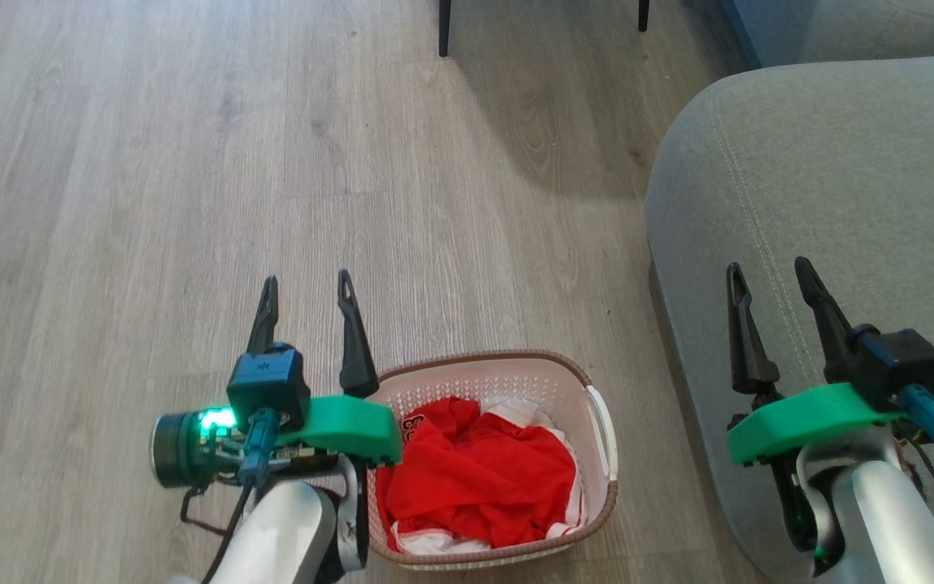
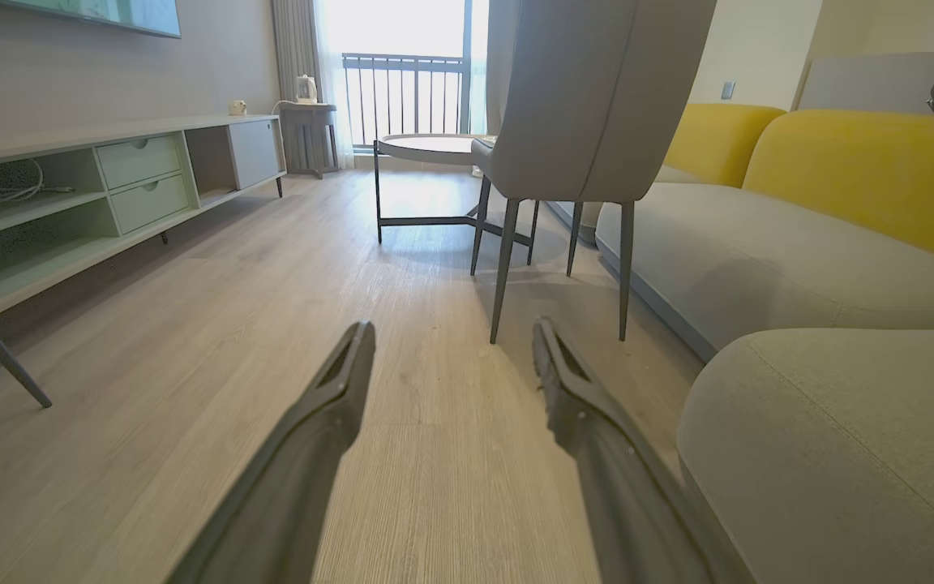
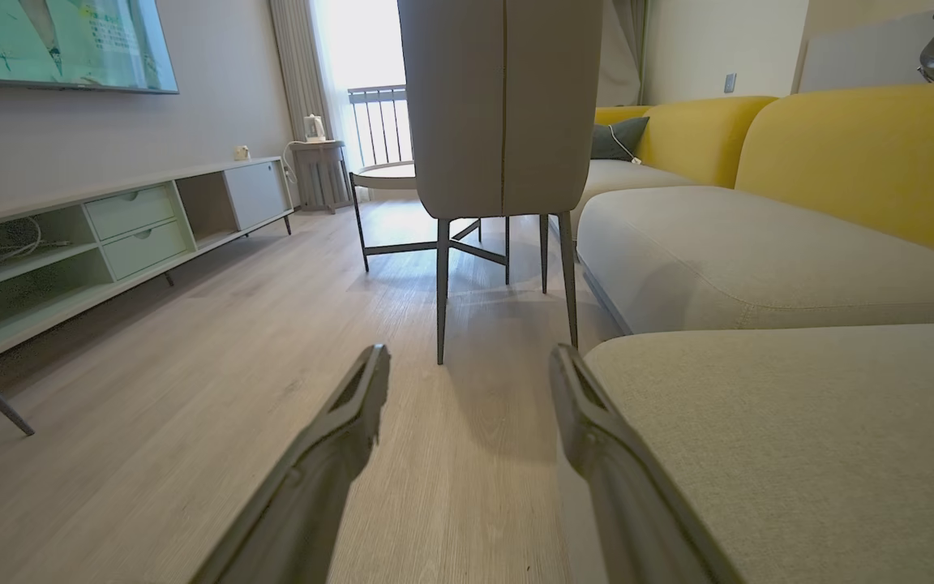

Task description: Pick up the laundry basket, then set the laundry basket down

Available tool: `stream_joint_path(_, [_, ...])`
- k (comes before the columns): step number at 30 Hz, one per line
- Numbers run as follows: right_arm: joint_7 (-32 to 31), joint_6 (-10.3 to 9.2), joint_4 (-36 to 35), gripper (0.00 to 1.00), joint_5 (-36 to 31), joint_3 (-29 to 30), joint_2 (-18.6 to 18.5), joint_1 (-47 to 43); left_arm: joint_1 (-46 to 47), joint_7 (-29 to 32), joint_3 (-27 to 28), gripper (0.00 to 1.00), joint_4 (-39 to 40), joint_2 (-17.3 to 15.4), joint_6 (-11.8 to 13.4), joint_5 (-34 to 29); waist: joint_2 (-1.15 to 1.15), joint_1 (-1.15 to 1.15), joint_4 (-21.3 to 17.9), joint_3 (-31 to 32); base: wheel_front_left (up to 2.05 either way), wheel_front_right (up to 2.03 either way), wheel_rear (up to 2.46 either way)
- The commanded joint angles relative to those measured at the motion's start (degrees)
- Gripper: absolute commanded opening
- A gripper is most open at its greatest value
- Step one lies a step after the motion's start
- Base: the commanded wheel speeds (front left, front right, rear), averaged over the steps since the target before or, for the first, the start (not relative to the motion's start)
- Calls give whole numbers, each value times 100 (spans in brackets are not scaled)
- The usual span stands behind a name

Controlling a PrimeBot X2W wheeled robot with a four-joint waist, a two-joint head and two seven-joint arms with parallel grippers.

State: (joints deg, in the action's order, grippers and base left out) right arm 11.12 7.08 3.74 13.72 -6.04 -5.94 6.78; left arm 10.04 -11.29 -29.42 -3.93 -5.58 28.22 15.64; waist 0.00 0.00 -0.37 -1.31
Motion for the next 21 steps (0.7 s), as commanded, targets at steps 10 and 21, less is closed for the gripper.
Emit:
stream_joint_path(10, [246,38,-424,100,-591,-179,-61,277,231,-229,396,100,331,110,-330,-409,0,0,47,-68,0,0,0])
stream_joint_path(21, [387,41,-154,100,-727,-156,15,215,35,-371,869,100,-76,265,-692,-374,0,0,50,-119,0,0,0])
